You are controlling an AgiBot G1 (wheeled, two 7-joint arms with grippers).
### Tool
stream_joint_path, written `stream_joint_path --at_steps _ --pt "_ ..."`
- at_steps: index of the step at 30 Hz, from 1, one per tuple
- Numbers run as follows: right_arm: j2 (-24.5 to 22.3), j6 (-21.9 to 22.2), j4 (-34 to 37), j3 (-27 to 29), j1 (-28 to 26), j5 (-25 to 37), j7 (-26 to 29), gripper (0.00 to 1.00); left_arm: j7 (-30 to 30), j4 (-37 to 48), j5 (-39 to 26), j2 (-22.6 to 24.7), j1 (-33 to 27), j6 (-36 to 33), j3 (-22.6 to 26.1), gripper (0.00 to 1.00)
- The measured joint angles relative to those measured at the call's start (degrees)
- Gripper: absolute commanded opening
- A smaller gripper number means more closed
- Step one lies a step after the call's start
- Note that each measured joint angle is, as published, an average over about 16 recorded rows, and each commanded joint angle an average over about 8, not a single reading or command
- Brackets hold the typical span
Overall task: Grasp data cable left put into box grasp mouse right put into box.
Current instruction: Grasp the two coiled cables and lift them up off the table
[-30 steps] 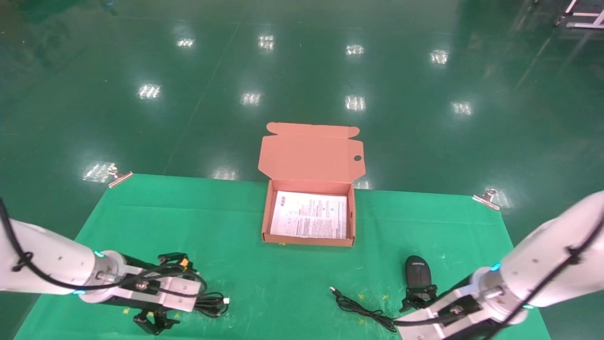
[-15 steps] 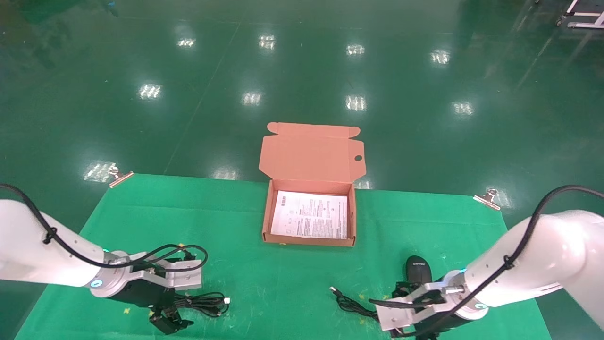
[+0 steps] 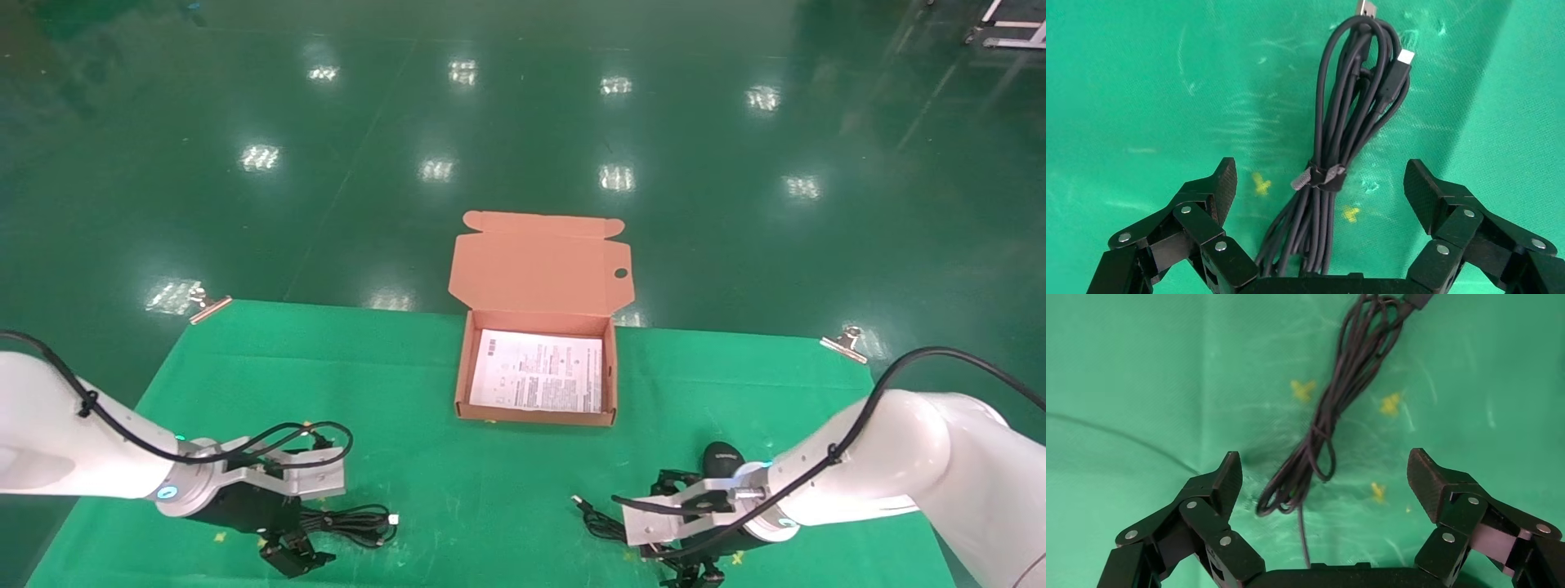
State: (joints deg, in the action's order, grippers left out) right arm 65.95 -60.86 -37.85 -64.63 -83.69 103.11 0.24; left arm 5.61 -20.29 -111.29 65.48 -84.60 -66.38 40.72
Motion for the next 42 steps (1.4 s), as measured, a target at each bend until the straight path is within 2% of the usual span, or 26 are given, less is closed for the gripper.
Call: stream_joint_path --at_steps 7,42 --pt "0.22 0.92 0.69 0.17 0.25 -0.07 -0.50 0.00 0.60 1.05 0.13 0.20 -0.19 0.31 -0.08 0.00" --pt "-0.35 -0.02 -0.40 0.31 -0.18 -0.44 0.09 0.00 0.14 -0.53 0.00 -0.16 0.07 -0.08 0.02 0.00"
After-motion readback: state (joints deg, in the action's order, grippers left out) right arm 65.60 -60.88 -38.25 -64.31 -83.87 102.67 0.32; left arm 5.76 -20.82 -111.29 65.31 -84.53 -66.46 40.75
